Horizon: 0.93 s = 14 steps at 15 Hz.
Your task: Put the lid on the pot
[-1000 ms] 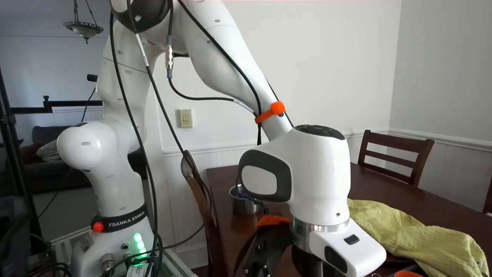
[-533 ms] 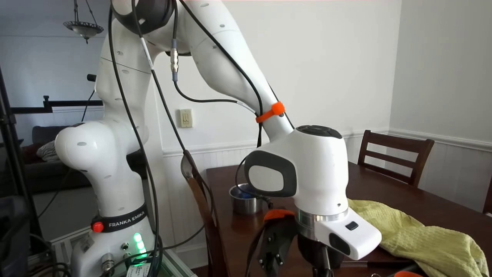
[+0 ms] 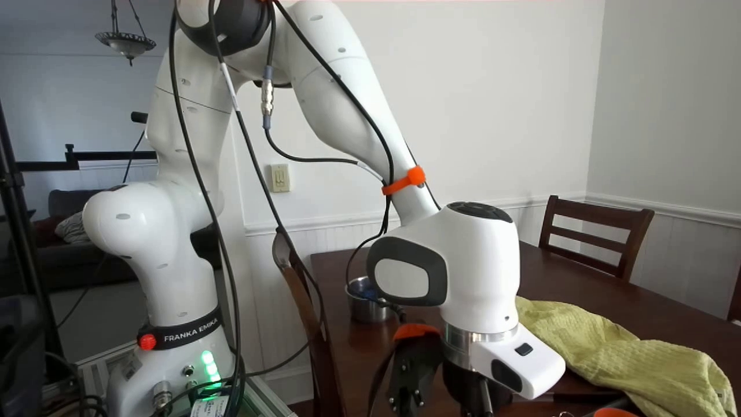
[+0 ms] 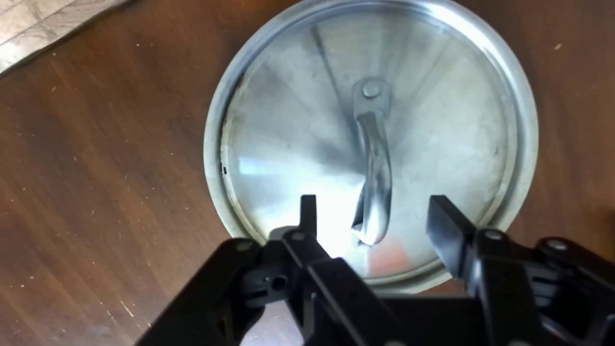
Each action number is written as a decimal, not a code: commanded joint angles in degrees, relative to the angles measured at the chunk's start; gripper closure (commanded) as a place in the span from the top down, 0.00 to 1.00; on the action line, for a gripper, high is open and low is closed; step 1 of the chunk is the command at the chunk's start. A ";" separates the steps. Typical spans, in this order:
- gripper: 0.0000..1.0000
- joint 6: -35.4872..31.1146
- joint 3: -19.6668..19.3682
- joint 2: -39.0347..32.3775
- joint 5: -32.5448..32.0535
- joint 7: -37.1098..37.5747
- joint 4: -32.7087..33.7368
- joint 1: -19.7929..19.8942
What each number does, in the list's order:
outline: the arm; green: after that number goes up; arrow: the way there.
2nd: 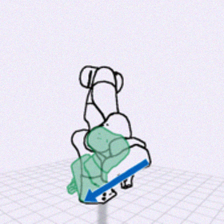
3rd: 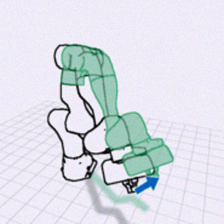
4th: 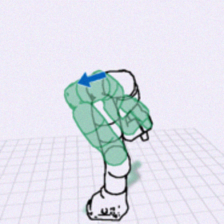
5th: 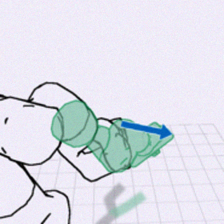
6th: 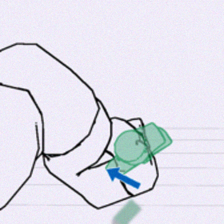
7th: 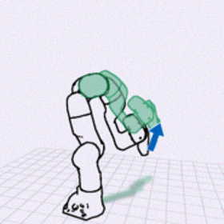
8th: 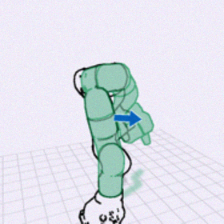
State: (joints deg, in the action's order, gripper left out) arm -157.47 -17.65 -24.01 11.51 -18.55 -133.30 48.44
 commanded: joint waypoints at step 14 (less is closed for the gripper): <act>0.04 -6.03 0.43 5.65 -5.22 -3.13 -6.67 2.43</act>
State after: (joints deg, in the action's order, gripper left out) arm -163.15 -17.47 -25.27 9.22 -18.94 -134.76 48.83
